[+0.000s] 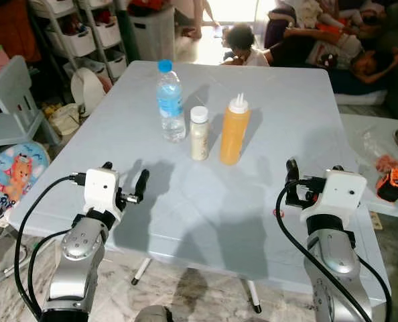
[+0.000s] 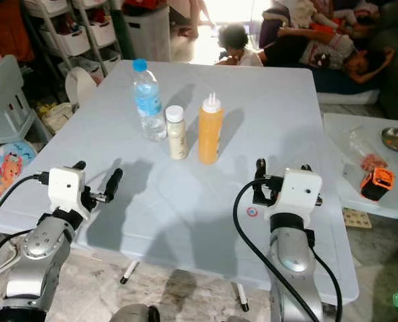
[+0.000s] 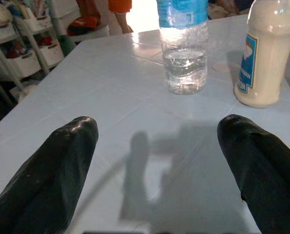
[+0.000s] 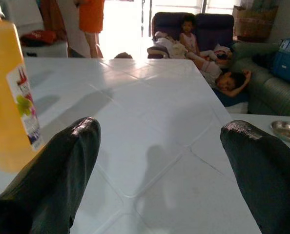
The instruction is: Restocking fridge
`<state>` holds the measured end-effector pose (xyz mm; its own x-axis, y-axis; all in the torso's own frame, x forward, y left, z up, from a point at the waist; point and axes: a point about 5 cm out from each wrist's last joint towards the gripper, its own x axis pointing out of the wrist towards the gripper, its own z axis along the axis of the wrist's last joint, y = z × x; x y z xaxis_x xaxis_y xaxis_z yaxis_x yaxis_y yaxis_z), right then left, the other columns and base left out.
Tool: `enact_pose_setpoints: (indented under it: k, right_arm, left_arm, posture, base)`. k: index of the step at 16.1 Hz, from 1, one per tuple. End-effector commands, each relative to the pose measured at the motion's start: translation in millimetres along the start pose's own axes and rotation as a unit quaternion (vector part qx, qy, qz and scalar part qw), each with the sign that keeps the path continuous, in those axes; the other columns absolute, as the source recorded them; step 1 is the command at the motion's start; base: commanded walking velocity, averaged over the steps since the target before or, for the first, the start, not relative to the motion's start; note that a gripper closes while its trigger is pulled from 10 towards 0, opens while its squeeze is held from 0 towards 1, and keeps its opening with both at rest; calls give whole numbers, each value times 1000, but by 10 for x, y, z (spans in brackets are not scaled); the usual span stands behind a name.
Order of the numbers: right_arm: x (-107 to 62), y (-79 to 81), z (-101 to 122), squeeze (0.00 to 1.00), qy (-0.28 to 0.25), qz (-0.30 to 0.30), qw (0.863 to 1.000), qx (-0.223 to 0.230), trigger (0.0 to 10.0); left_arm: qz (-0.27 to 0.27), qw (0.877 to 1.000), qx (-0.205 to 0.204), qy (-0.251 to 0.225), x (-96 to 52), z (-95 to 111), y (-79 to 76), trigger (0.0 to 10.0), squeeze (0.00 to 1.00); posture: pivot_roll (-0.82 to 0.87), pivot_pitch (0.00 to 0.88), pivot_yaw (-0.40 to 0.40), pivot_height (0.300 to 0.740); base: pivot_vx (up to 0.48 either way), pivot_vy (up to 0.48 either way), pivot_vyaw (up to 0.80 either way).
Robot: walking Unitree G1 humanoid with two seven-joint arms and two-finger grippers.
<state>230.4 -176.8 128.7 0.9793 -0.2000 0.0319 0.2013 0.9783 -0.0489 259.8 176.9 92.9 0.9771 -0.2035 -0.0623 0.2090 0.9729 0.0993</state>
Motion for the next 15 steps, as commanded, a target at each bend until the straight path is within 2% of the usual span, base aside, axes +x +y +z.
enact_pose_setpoints:
  k: [1,15]
  right_arm:
    - [17,25,37,0,-3,2,1000,-1,10000]
    - [17,25,37,0,-3,2,1000,-1,10000]
  left_arm:
    - [-1,1000,1,-5,-6,33,19,10000,0]
    - [-1,1000,1,-5,-6,33,19,10000,0]
  posture:
    - [-6,0,47,740]
    - [-6,0,47,740]
  base:
    - [0,0,0]
    - [0,0,0]
